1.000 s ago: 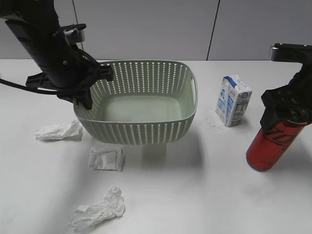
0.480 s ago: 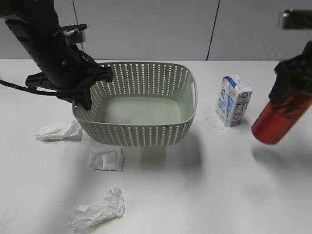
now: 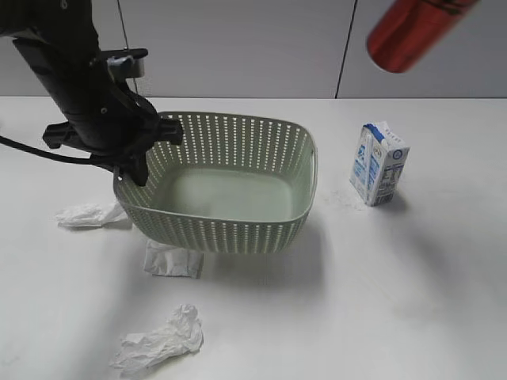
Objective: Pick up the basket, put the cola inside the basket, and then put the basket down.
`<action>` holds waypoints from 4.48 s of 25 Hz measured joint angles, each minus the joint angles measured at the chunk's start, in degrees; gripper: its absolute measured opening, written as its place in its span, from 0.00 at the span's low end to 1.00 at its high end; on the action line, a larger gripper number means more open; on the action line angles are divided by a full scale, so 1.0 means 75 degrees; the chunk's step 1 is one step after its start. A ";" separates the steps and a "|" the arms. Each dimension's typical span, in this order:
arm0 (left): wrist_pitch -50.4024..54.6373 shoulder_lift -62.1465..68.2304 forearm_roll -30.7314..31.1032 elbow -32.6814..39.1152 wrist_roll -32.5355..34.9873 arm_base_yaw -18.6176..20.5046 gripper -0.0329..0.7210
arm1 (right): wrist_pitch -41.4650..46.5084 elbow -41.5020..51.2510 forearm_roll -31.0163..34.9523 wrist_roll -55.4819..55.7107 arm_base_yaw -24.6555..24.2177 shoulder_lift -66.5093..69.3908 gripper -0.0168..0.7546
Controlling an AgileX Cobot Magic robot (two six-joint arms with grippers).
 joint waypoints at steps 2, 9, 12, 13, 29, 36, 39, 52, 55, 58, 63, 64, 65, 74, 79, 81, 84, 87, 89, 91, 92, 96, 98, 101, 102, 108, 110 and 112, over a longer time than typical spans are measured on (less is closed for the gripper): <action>0.0000 0.0015 0.0067 0.0008 0.0018 0.0000 0.05 | 0.0008 -0.0231 -0.0038 0.0018 0.0725 0.0414 0.67; 0.0000 0.0052 0.0115 0.0014 0.0025 0.0000 0.05 | -0.0262 -0.0325 -0.0399 0.0066 0.2271 0.2177 0.67; 0.0000 0.0052 0.0122 0.0014 0.0025 0.0000 0.05 | -0.0473 -0.0325 -0.0458 0.0066 0.2411 0.2828 0.67; 0.0000 0.0052 0.0122 0.0014 0.0025 0.0000 0.05 | -0.0530 -0.0325 -0.0473 0.0071 0.2411 0.3031 0.67; 0.0058 0.0066 0.0204 0.0028 0.0025 0.0000 0.05 | -0.0035 -0.0853 -0.0553 0.0283 0.2409 0.3508 0.86; 0.0073 0.0066 -0.0220 0.0028 0.0031 0.0000 0.05 | -0.0039 -0.1516 -0.0484 0.0612 0.1713 0.2659 0.86; 0.0093 0.0066 -0.0451 0.0028 0.0031 0.0000 0.05 | -0.0016 -0.1389 -0.0505 0.0788 0.0722 0.2532 0.84; 0.0030 0.0066 -0.0684 0.0028 -0.0377 0.0000 0.05 | -0.0023 0.2259 -0.0657 0.0856 -0.2893 -0.0335 0.79; -0.0134 0.0127 -0.0686 -0.0093 -0.0519 0.0008 0.05 | -0.0149 0.3589 -0.0578 0.0856 -0.2931 -0.1611 0.79; -0.0051 0.0373 -0.0686 -0.0526 -0.0548 0.0055 0.05 | -0.0531 0.4879 -0.0290 0.0850 -0.2931 -0.2962 0.79; 0.0025 0.0943 -0.0676 -0.1105 -0.0572 0.0234 0.05 | -0.1178 0.6766 -0.0368 0.0850 -0.2931 -0.5211 0.79; -0.0012 0.1041 -0.0676 -0.1127 -0.0579 0.0242 0.05 | -0.1235 0.7038 -0.0439 0.0850 -0.2931 -0.5678 0.79; -0.0065 0.1115 -0.0658 -0.1134 -0.0579 0.0242 0.05 | -0.1298 0.7342 -0.0498 0.0850 -0.2931 -0.6133 0.79; -0.0263 0.1738 -0.0570 -0.1143 -0.0458 0.0242 0.20 | -0.1395 0.8926 -0.0630 0.0844 -0.2931 -0.9569 0.78; -0.0411 0.1738 -0.0629 -0.1198 -0.0276 0.0242 0.73 | -0.1366 0.9473 -0.0636 0.0844 -0.2931 -1.0905 0.78; -0.0341 0.1738 -0.0655 -0.1222 -0.0148 0.0242 0.88 | -0.1330 0.9677 -0.0636 0.0844 -0.2931 -1.1295 0.78; -0.0015 0.1738 -0.0661 -0.1526 0.0001 0.0270 0.94 | -0.1248 0.9873 -0.0636 0.0844 -0.2931 -1.1750 0.78; 0.0489 0.1738 -0.0690 -0.2081 0.0106 0.0431 0.96 | -0.1239 0.9886 -0.0636 0.0844 -0.2931 -1.1990 0.78; 0.0871 0.1732 -0.0690 -0.2525 0.0214 0.0680 0.96 | -0.1302 0.9886 -0.0620 0.0851 -0.2931 -1.2008 0.78; 0.1339 0.1707 -0.0675 -0.3032 0.0327 0.0994 0.96 | -0.1558 0.9993 -0.0569 0.0859 -0.2931 -1.2008 0.78; 0.1560 0.1664 -0.0641 -0.3230 0.0443 0.1185 0.96 | -0.1664 1.0064 -0.0551 0.0859 -0.2931 -1.2008 0.78; 0.2242 0.1389 -0.0203 -0.3939 0.0841 0.1986 0.96 | -0.1813 1.0136 -0.0545 0.0868 -0.2931 -1.2008 0.78; 0.2306 0.1172 0.0268 -0.4025 0.1097 0.2342 0.95 | -0.1836 1.0136 -0.0545 0.0881 -0.2931 -1.2008 0.78; 0.2373 0.0738 0.0575 -0.4001 0.1282 0.2893 0.94 | -0.1846 1.0136 -0.0536 0.0887 -0.2931 -1.2008 0.78; 0.2377 0.0570 0.0575 -0.3965 0.1359 0.3076 0.94 | -0.1845 1.0136 -0.0536 0.0887 -0.2931 -1.2008 0.78; 0.2393 -0.0740 0.0651 -0.3342 0.1887 0.3570 0.91 | -0.1845 1.0136 -0.0536 0.0902 -0.2931 -1.2008 0.76; 0.2397 -0.1368 0.0864 -0.2847 0.1959 0.3576 0.90 | -0.1845 1.0136 -0.0536 0.0901 -0.2931 -1.2008 0.74; 0.2405 -0.1964 0.1057 -0.2165 0.2084 0.3584 0.89 | -0.1848 1.0136 -0.0536 0.0901 -0.2931 -1.2008 0.73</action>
